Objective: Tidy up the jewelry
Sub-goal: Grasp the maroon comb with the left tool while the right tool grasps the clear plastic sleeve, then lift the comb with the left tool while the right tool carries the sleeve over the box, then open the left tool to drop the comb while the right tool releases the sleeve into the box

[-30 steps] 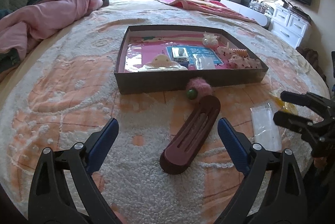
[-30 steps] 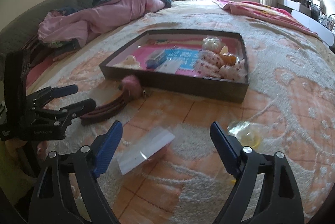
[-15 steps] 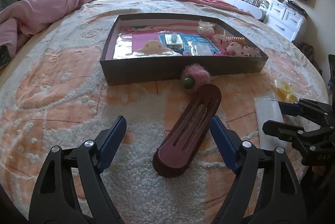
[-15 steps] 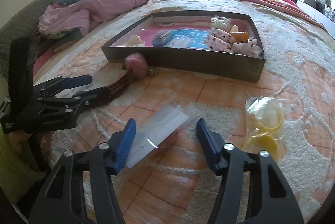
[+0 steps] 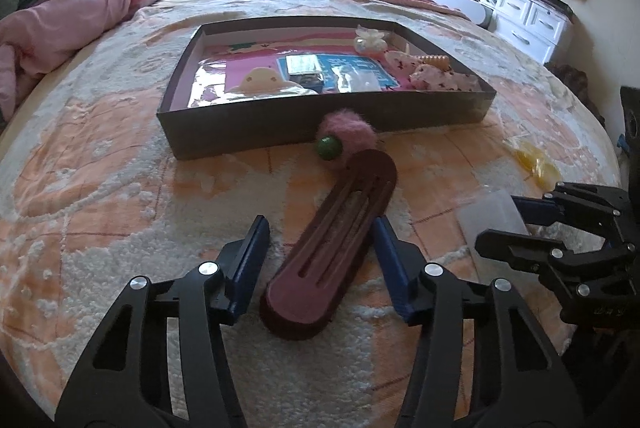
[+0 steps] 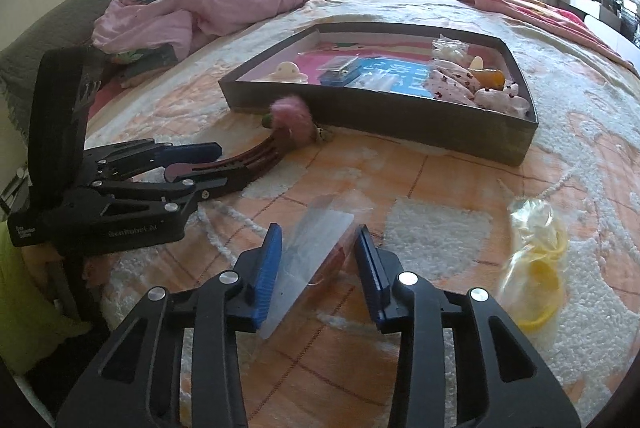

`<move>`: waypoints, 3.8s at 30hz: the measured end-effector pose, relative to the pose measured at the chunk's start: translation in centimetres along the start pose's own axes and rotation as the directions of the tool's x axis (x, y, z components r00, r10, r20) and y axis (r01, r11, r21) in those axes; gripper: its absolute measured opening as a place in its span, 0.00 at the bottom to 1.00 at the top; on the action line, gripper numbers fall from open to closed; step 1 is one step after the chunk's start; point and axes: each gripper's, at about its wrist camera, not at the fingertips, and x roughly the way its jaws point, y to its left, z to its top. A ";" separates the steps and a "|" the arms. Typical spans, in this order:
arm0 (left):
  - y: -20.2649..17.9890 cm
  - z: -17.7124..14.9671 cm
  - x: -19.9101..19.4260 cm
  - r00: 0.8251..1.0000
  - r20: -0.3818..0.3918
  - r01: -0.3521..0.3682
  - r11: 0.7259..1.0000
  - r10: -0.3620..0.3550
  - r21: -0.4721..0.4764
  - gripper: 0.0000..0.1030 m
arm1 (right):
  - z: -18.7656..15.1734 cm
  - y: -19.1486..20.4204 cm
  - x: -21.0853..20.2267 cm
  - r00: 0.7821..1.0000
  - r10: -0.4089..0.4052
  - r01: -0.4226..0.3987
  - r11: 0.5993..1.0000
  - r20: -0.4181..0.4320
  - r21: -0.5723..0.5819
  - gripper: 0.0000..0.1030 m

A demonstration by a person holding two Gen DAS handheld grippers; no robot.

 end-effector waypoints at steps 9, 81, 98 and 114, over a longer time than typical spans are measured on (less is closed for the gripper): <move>-0.6 -0.4 -0.4 1.000 -0.018 -0.013 1.000 0.014 0.021 0.27 | 0.1 0.0 0.0 1.000 0.013 -0.013 1.000 0.004 -0.007 0.30; -2.2 12.8 5.9 0.998 0.038 -0.038 0.995 0.042 -0.087 0.22 | 12.7 -14.1 2.3 0.972 -0.194 0.182 0.978 0.136 0.098 0.22; -1.5 11.9 7.7 0.999 0.001 -0.042 0.992 0.042 -0.117 0.22 | 12.1 -14.3 3.0 0.973 -0.200 0.187 0.976 0.115 0.116 0.43; -1.6 10.6 4.0 0.995 0.067 -0.073 0.991 0.080 -0.109 0.54 | 10.1 -13.9 -2.3 0.947 -0.250 0.221 0.963 0.200 0.156 0.71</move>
